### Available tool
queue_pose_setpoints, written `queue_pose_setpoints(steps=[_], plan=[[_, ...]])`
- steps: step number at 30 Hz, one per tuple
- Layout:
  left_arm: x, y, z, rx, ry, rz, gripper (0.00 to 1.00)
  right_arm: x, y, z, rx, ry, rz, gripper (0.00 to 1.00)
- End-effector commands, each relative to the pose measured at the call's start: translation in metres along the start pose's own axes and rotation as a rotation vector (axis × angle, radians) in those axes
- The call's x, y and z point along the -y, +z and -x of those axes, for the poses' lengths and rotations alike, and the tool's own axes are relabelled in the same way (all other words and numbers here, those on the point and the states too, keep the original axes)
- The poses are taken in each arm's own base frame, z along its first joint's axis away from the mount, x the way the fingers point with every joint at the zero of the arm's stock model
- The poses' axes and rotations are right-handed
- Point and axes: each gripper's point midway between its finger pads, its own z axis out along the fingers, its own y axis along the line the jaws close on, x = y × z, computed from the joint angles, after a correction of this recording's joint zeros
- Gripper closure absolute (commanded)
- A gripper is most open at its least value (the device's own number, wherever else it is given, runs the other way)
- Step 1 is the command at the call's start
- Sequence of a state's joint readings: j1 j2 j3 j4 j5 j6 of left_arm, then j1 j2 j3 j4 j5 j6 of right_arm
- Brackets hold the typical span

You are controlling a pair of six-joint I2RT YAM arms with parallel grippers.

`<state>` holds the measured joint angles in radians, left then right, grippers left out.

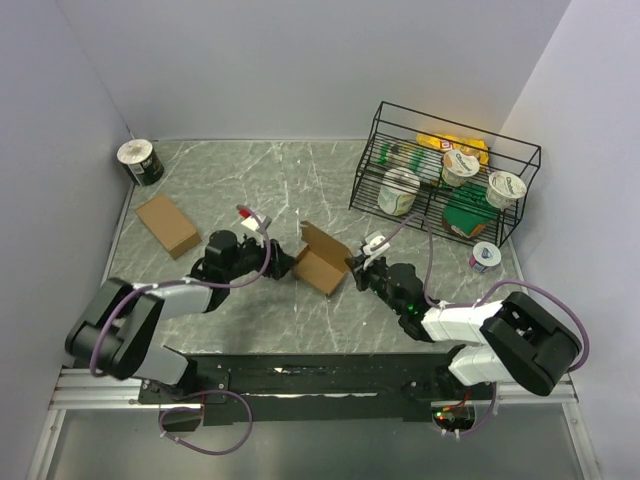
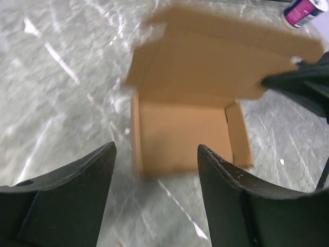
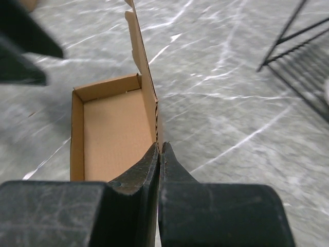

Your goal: Fold the paper box

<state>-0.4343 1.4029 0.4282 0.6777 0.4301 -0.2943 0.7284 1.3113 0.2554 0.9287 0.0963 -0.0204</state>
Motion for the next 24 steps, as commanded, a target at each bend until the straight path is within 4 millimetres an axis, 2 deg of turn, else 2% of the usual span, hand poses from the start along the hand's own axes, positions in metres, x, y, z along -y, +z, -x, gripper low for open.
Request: queue_pose_setpoints(steps=[1, 6, 14, 18, 24], plan=[[0.012, 0.018, 0.031, 0.071, 0.113, -0.123, 0.31, -0.02, 0.001, 0.01, 0.011, 0.021, 0.177, 1.0], [0.0, 0.028, 0.041, 0.093, 0.137, -0.092, 0.37, -0.018, 0.003, 0.004, -0.02, 0.031, 0.203, 1.0], [-0.013, 0.044, 0.035, 0.049, 0.154, -0.078, 0.41, -0.018, 0.006, 0.001, -0.037, 0.04, 0.228, 1.0], [-0.011, 0.048, 0.034, 0.049, 0.162, -0.104, 0.45, -0.018, 0.007, 0.0, -0.043, 0.042, 0.234, 1.0], [-0.011, 0.051, 0.035, 0.053, 0.165, -0.118, 0.56, -0.016, 0.008, 0.0, -0.051, 0.044, 0.232, 1.0]])
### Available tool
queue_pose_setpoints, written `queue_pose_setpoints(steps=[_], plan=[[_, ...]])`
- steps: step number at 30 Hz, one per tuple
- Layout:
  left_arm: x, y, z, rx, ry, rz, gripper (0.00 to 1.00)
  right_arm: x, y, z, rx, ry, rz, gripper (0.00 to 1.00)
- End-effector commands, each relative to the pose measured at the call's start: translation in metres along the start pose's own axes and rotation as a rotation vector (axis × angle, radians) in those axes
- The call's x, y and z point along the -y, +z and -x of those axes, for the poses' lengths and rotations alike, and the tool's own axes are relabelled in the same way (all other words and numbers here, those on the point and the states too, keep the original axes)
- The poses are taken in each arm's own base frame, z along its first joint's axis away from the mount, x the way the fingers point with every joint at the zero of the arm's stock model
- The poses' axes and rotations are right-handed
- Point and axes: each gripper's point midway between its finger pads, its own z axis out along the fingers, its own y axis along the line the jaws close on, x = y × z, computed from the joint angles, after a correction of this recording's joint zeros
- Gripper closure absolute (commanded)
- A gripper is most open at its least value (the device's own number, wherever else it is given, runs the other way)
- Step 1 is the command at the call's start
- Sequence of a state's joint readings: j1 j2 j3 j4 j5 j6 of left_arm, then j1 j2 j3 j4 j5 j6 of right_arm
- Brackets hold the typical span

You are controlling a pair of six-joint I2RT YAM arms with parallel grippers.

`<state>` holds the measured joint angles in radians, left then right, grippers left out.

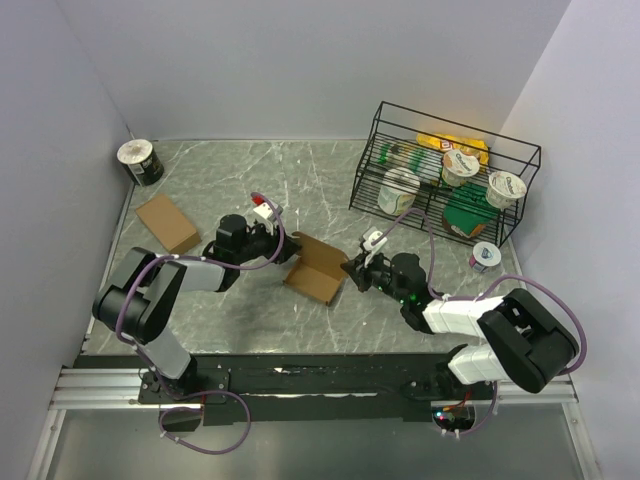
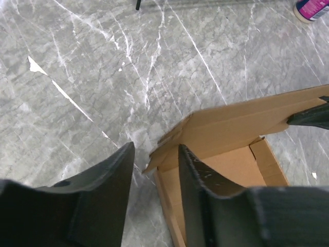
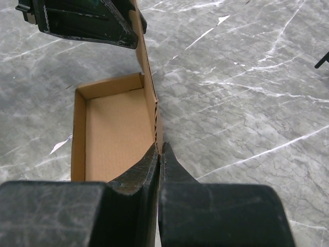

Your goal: Fold the paper box

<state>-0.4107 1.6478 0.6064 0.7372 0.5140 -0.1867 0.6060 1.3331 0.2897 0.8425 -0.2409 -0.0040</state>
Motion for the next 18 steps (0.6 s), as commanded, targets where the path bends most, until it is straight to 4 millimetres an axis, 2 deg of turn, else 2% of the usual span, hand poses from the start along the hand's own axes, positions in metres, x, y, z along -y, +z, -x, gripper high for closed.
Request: queue_pose_setpoints(steps=[1, 6, 10, 15, 18], plan=[[0.006, 0.007, 0.025, 0.069, 0.068, -0.059, 0.58, 0.0, 0.007, 0.012, 0.024, -0.003, 0.016, 1.0], [0.014, 0.006, 0.025, 0.084, 0.062, -0.098, 0.68, 0.001, 0.008, 0.011, 0.021, 0.0, 0.015, 1.0], [0.018, 0.005, 0.025, 0.088, 0.044, -0.114, 0.84, 0.006, 0.009, 0.011, 0.011, 0.002, -0.01, 1.0], [0.023, 0.007, 0.021, 0.081, 0.024, -0.097, 0.91, 0.01, 0.01, 0.016, 0.026, 0.038, -0.057, 1.0], [0.033, 0.01, 0.014, 0.068, 0.016, -0.094, 0.95, 0.012, 0.01, 0.019, 0.035, 0.02, -0.096, 1.0]])
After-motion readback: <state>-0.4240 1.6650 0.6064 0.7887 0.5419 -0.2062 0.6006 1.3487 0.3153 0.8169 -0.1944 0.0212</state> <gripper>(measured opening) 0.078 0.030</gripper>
